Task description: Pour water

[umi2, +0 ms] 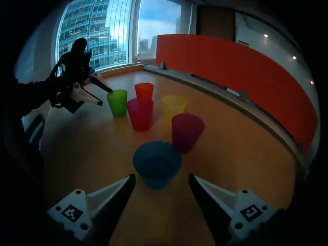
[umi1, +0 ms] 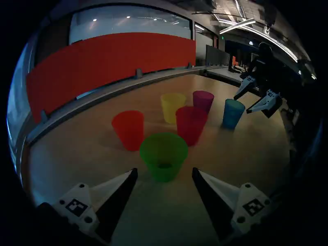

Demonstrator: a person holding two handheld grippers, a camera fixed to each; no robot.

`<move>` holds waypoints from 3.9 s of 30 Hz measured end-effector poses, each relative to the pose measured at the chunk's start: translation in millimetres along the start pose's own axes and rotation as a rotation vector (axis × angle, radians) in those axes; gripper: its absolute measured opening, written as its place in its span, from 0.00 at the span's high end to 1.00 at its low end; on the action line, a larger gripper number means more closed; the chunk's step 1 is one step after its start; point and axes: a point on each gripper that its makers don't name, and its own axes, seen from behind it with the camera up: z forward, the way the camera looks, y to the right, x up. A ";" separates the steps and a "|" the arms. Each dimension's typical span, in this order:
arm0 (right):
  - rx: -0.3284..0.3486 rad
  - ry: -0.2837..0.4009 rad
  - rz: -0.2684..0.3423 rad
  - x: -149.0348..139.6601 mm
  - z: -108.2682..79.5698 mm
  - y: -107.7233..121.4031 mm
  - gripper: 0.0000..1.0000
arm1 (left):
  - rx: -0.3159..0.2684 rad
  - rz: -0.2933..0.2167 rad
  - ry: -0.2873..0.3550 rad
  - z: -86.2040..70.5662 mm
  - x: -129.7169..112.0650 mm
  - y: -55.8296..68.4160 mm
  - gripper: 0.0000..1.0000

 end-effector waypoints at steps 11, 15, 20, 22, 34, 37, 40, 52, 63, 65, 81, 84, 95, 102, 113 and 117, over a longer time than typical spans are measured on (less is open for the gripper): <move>0.022 -0.013 0.010 -2.9 19.3 -2.6 0.00 | -0.022 0.004 -0.010 19.1 3.6 -1.8 0.01; 0.031 -0.015 0.002 -2.1 25.6 -4.5 0.00 | -0.028 0.003 -0.003 24.6 8.4 -2.9 0.02; 0.038 -0.014 -0.003 -0.8 30.7 -6.2 0.00 | -0.037 -0.001 -0.002 31.2 11.5 -2.9 0.02; 0.041 -0.014 -0.004 -0.3 32.2 -6.7 0.00 | -0.039 -0.003 -0.002 33.9 12.6 -3.2 0.01; 0.046 -0.003 -0.002 3.6 37.7 -5.6 0.00 | -0.046 -0.021 0.011 47.5 22.6 -3.9 0.04; 0.048 0.000 -0.001 4.3 38.1 -5.5 0.00 | -0.045 -0.024 0.011 49.0 23.3 -3.9 0.11; 0.050 0.004 0.004 5.0 38.7 -5.0 0.00 | -0.041 -0.022 0.011 49.6 23.3 -4.3 0.11; 0.053 0.024 0.014 9.4 43.8 -7.0 0.00 | -0.040 -0.016 0.004 49.8 23.6 -3.6 0.11; 0.049 0.053 0.010 11.2 45.0 -9.8 0.09 | -0.051 -0.009 0.010 49.5 26.7 3.7 0.11; 0.049 0.056 0.011 11.3 43.8 -10.8 0.09 | -0.056 -0.008 0.015 48.5 28.7 5.7 0.11; 0.017 0.174 0.039 50.4 15.5 -9.6 0.09 | -0.054 -0.001 0.088 22.4 56.2 18.2 0.11; 0.008 0.202 0.045 61.3 8.4 -7.8 0.09 | -0.053 -0.002 0.115 14.1 65.8 20.8 0.11; -0.013 0.301 0.039 101.1 -14.6 -8.8 0.09 | -0.057 0.016 0.221 -15.1 105.6 38.7 0.11; -0.011 0.355 0.036 123.2 -25.8 -12.2 0.09 | -0.061 0.020 0.285 -29.5 127.3 49.6 0.11; -0.010 0.419 0.024 151.3 -37.9 -17.1 0.09 | -0.076 0.003 0.378 -46.9 150.9 61.9 0.11; -0.011 0.432 0.022 156.6 -39.8 -16.9 0.09 | -0.082 0.004 0.396 -50.7 154.5 64.9 0.11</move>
